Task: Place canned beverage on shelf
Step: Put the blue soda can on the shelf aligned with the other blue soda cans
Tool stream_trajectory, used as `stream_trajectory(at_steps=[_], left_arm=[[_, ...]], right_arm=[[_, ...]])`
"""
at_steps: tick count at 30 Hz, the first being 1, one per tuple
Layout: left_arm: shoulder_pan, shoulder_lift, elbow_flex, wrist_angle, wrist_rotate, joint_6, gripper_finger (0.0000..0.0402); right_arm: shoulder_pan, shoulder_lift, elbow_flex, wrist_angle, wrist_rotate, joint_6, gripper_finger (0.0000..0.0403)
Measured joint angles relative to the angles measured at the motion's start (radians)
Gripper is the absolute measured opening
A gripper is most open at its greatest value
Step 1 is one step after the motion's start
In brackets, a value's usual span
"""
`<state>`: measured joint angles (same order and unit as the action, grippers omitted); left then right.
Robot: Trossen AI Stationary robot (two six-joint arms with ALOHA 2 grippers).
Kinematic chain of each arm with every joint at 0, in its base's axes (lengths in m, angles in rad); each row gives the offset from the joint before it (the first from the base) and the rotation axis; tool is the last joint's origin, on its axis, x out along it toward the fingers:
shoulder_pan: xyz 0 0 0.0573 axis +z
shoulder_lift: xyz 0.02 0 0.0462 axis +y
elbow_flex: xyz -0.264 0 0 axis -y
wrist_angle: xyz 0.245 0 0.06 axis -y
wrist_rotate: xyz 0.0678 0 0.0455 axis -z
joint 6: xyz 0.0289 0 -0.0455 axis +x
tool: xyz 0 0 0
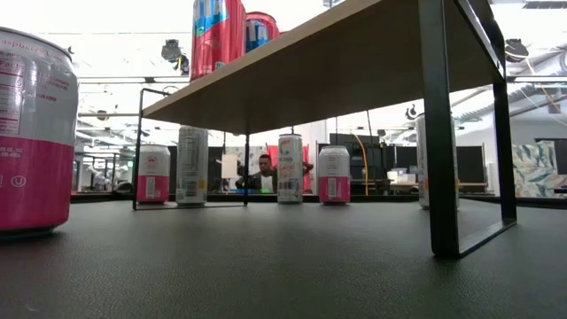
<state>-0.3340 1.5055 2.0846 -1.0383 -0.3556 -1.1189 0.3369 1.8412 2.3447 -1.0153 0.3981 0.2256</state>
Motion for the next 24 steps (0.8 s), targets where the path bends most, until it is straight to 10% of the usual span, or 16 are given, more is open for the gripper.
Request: stream_trajectory(at_steps=[24], left_arm=[[-0.073,-0.126,0.0,0.27,-0.462,0.548,0.0334]], right_arm=[[-0.013,0.006,0.001,0.376,0.316,0.016,0.0215]])
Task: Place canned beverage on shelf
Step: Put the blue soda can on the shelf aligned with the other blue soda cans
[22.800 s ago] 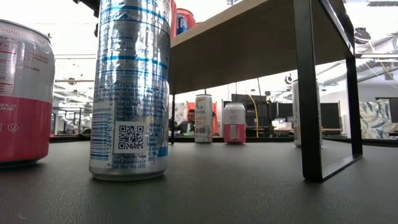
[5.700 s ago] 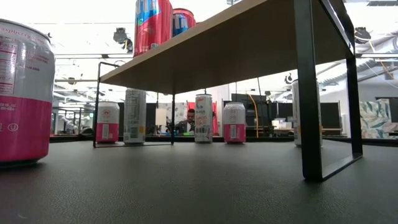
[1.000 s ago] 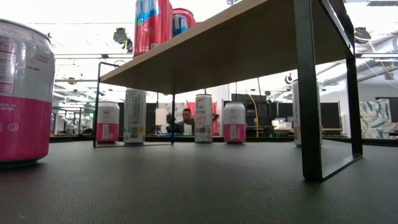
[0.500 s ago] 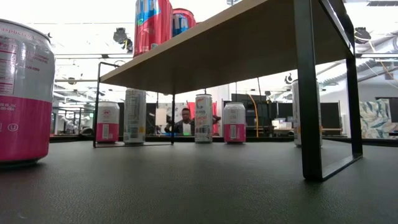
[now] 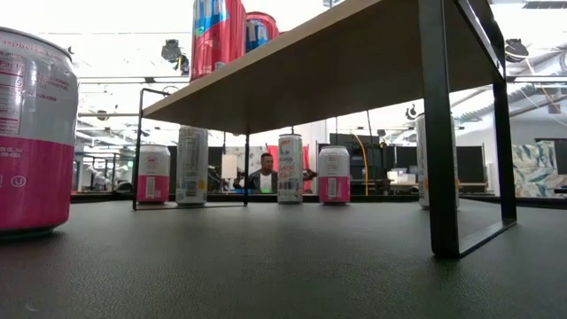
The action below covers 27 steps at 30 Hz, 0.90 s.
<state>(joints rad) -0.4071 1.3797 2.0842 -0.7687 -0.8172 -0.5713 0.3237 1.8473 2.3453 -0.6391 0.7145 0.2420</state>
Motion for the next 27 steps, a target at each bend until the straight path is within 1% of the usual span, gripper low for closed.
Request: stream_trajectory(at_steps=[4,7,12,15,18,21,27], left_arm=[[-0.024,0.0,0.0,0.062,-0.036,0.071,0.0334],[-0.043,0.001,0.0,0.077,-0.077,0.109,0.0334],[-0.094,0.001,0.0,0.073,-0.152,0.117,0.0334],[-0.141,-0.003,0.0,0.071,-0.216,0.117,0.0334],[-0.193,-0.016,0.0,0.069,-0.283,0.132,0.0334],[-0.234,-0.028,0.0,0.043,-0.327,0.123,0.0334],[-0.267,-0.032,0.0,-0.094,-0.343,-0.025,0.0334]], right_arm=[[-0.005,0.034,0.0,0.034,0.023,-0.006,0.0215],[-0.005,0.07,-0.001,0.049,0.019,-0.008,0.0215],[-0.008,0.104,-0.001,0.069,0.017,-0.003,0.0215],[-0.009,0.11,-0.001,0.06,0.024,-0.001,0.0215],[-0.008,0.112,-0.001,0.011,0.04,0.006,0.0215],[0.004,0.107,-0.001,-0.069,0.046,0.03,0.0215],[0.045,0.069,-0.001,-0.234,0.064,0.11,0.0213]])
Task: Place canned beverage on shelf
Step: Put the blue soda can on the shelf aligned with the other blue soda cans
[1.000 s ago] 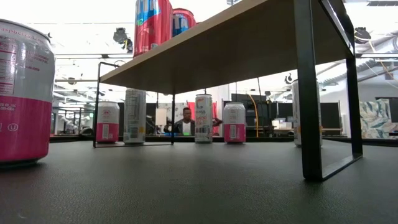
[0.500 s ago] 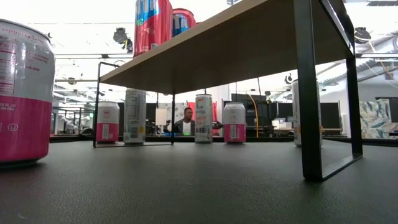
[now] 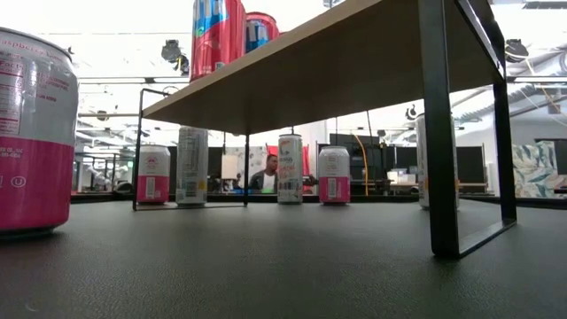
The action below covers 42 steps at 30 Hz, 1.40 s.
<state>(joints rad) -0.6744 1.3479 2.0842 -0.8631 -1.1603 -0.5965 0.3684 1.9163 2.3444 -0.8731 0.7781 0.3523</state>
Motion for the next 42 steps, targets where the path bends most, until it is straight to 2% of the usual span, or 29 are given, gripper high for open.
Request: stream_trajectory(at_steps=[6,10,12,15,18,23,30,34,37,42], left_arm=[[-0.009,0.007,0.0,-0.128,0.002,-0.148,0.0334],[-0.009,0.014,-0.001,-0.138,0.003,-0.156,0.0334],[-0.006,0.023,-0.001,-0.139,0.001,-0.156,0.0334],[0.015,0.043,-0.001,-0.138,-0.001,-0.156,0.0334],[0.034,0.062,-0.001,-0.11,0.007,-0.156,0.0334],[0.062,0.087,-0.001,-0.043,0.046,-0.147,0.0334],[0.065,0.104,-0.001,0.03,0.058,-0.13,0.0334],[0.056,0.106,0.0,0.043,0.051,-0.129,0.0334],[0.039,0.106,0.0,0.045,-0.003,-0.118,0.0334],[0.024,0.113,0.0,0.15,-0.023,0.038,0.0334]], right_arm=[[0.07,-0.086,0.001,-0.206,0.118,0.108,0.0212],[0.15,-0.113,0.002,-0.392,0.236,0.296,0.0212],[0.199,-0.109,-0.005,-0.453,0.327,0.412,0.0212],[0.246,-0.098,-0.058,-0.429,0.484,0.558,0.0212],[0.259,-0.095,-0.106,-0.325,0.532,0.608,0.0212],[0.251,-0.096,-0.118,-0.052,0.486,0.356,0.0212],[0.147,-0.096,-0.119,0.361,0.265,-0.101,0.0212],[0.088,-0.097,-0.119,0.462,0.176,-0.195,0.0212],[0.051,-0.097,-0.119,0.51,0.098,-0.241,0.0212],[-0.003,-0.087,-0.119,0.618,-0.004,-0.283,0.0212]])
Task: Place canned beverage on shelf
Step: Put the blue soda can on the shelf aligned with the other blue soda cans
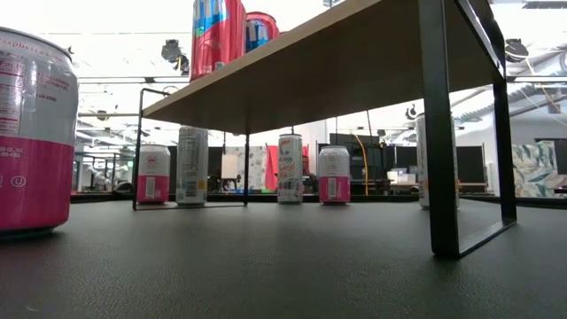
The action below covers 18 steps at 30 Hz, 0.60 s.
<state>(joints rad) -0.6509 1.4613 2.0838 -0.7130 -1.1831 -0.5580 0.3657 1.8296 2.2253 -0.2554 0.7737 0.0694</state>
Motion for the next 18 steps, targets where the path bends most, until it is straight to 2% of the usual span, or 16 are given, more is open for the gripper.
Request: stream_trajectory(at_steps=[9,18], left_arm=[[0.009,0.01,0.0,0.203,-0.004,0.242,0.0334],[0.044,0.012,0.0,0.286,0.018,0.332,0.0334]], right_arm=[[-0.07,0.055,0.0,0.19,-0.14,-0.048,0.0213],[-0.119,0.081,0.0,0.279,-0.251,-0.048,0.0213]])
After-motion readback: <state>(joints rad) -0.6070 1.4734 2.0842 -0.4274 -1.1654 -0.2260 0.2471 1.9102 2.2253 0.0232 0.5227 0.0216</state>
